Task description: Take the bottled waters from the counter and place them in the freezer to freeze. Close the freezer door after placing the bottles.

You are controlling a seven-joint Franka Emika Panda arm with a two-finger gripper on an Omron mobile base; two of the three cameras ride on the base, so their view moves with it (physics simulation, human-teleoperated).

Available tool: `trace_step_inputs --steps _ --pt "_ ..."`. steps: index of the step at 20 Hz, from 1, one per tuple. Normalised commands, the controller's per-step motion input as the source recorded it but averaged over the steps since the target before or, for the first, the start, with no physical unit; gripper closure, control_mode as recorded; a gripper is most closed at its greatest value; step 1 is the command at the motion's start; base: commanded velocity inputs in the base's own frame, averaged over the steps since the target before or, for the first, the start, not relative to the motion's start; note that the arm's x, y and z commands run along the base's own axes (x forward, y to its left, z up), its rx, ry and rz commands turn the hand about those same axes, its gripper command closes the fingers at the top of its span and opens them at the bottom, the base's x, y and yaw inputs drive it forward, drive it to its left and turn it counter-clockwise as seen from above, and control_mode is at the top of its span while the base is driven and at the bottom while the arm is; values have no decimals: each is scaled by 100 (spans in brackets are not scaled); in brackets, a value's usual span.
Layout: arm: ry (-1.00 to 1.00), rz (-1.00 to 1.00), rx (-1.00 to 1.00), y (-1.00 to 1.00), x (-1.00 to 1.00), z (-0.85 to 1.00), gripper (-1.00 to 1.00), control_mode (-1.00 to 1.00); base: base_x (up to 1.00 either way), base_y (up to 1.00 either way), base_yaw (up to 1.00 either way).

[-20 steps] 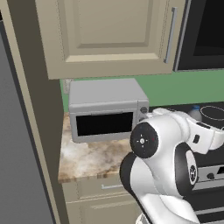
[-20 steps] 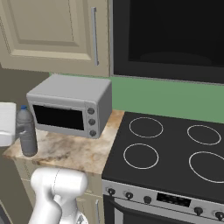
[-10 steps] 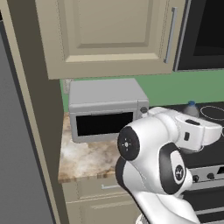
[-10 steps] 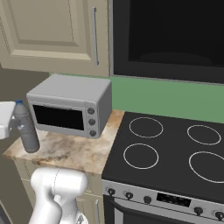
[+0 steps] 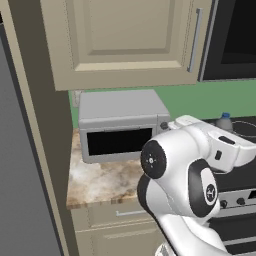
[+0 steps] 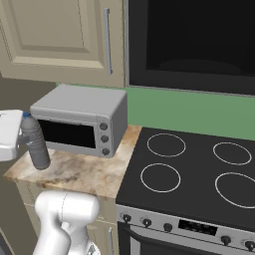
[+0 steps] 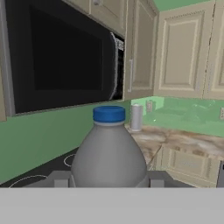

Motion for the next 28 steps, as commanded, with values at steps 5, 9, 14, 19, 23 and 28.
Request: trace_step_inputs --steps 5,9,14,19,23,28 --pt "-4 0 0 1 0 -8 100 -100 0 0 0" --pt "-1 0 0 0 0 0 100 -100 0 0 0" --pt "0 0 0 0 0 0 100 -100 0 0 0" --pt "0 0 0 0 -2 0 100 -100 0 0 0" --pt "0 0 0 0 0 0 100 100 -35 0 0" --pt "0 0 0 0 0 0 100 100 -43 0 0"
